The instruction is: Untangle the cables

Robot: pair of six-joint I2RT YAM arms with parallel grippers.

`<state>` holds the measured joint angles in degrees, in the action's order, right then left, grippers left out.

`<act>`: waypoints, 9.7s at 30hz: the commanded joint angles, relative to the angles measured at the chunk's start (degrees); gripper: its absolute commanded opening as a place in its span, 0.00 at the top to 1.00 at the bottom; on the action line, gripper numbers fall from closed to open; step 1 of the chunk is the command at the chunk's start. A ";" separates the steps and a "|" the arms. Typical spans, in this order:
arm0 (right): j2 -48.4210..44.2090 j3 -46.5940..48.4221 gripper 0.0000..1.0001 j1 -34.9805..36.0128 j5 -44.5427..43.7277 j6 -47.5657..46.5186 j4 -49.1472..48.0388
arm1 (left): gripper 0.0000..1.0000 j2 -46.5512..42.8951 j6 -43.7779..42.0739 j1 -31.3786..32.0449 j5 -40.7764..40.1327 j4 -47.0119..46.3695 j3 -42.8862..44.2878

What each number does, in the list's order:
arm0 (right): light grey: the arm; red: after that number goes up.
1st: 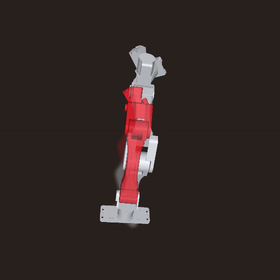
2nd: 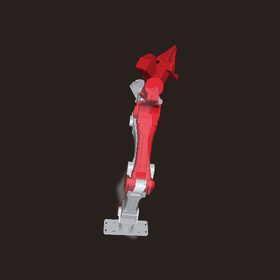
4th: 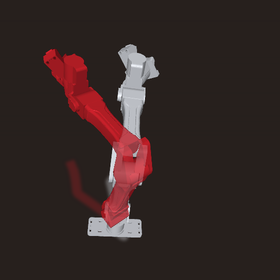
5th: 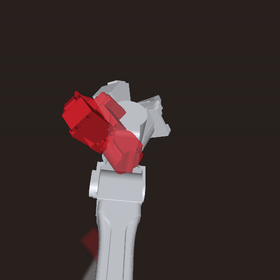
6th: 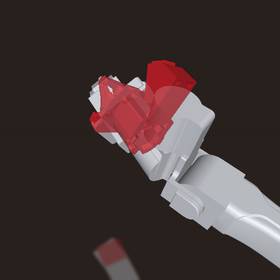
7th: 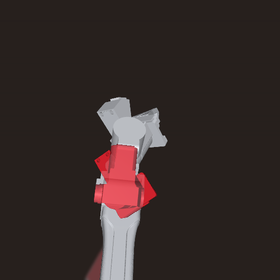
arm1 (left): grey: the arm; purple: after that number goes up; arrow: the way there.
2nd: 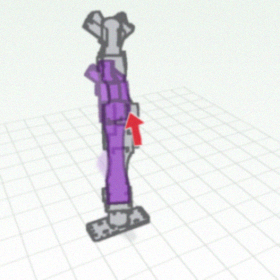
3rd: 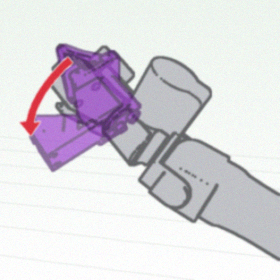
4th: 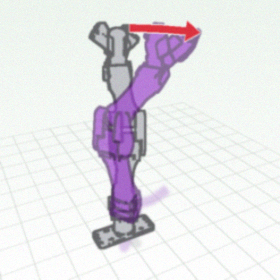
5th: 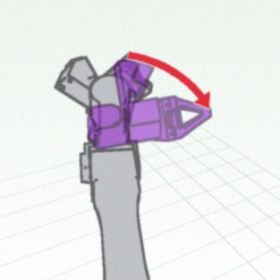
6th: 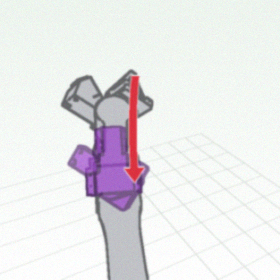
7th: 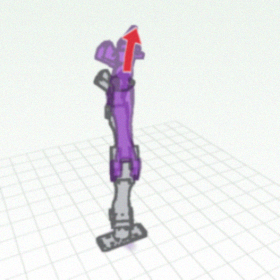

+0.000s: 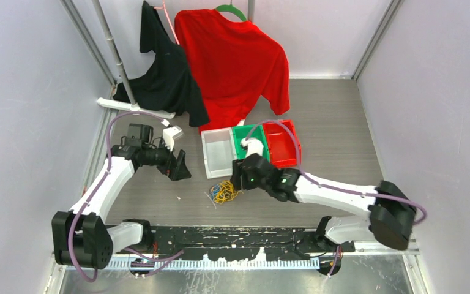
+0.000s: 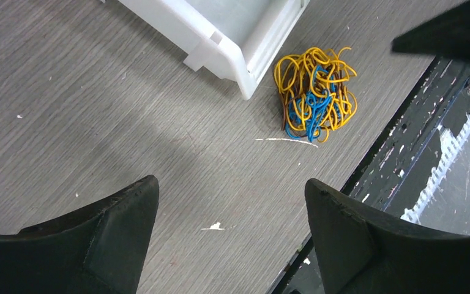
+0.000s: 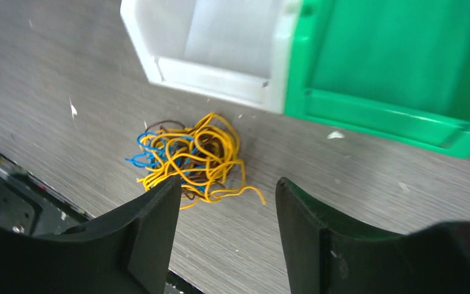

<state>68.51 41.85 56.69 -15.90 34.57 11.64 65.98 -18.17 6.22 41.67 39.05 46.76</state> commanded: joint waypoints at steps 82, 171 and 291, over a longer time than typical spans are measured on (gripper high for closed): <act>15.29 10.46 0.40 5.63 9.68 1.04 -1.09 | 0.55 4.22 6.51 6.17 4.03 2.27 6.96; 5.49 42.38 0.99 4.21 26.77 2.92 -4.35 | 0.79 -18.00 23.36 14.13 23.38 -26.76 -0.54; 27.25 -6.70 0.35 12.57 -1.64 -9.43 -60.58 | 1.00 5.26 17.44 14.14 7.26 -20.22 80.07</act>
<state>95.13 35.92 69.25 -14.79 23.44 -42.94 70.15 2.52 20.18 53.41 22.52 120.51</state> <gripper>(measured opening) 0.647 0.009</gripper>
